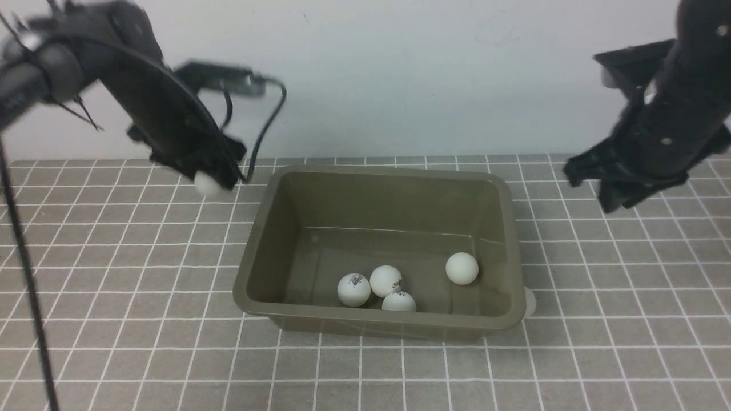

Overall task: Put the table tennis balls into the box on the grey coffee tablecloth.
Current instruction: 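Reach for and grasp a ping pong ball on the table beside the basket, then drop the ball into the bin, then reach for and grasp a ping pong ball on the table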

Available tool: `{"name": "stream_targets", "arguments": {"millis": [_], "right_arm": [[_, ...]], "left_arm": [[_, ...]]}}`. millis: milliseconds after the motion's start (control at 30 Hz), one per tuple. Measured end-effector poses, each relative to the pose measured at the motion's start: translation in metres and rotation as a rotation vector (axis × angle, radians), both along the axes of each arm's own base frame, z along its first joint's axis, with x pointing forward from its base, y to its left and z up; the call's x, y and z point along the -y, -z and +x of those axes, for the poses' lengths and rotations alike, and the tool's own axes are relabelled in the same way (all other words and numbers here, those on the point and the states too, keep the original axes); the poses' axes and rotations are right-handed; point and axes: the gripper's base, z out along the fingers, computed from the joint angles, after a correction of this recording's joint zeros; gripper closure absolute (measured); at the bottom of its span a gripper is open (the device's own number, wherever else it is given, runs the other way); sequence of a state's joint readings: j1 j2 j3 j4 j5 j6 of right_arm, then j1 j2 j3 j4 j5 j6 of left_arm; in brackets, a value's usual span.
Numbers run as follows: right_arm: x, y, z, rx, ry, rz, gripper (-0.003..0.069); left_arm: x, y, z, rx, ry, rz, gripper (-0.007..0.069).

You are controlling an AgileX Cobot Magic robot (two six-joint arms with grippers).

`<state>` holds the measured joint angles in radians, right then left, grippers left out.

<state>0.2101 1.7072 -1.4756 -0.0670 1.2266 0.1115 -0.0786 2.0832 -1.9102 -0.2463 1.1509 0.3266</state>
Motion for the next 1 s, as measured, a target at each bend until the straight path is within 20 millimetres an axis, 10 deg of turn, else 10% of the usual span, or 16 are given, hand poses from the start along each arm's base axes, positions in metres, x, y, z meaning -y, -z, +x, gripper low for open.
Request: {"name": "stream_targets", "arguments": {"millis": [200, 433, 733, 1000], "right_arm": [[0.007, 0.038, -0.007, -0.063, 0.039, 0.085, 0.0653], [-0.012, 0.094, -0.004, -0.113, 0.039, 0.295, 0.0426], [-0.043, 0.125, 0.002, -0.108, -0.088, 0.277, 0.0097], [-0.044, 0.148, 0.010, -0.115, -0.068, 0.237, 0.0105]], "left_arm": [[0.052, -0.040, -0.025, 0.058, 0.211, -0.161, 0.0272], [0.100, 0.013, -0.021, -0.064, 0.322, -0.142, 0.0272], [0.087, 0.071, -0.008, -0.229, 0.110, 0.063, 0.0074], [0.082, 0.045, -0.012, -0.169, 0.094, 0.098, 0.0175]]}}
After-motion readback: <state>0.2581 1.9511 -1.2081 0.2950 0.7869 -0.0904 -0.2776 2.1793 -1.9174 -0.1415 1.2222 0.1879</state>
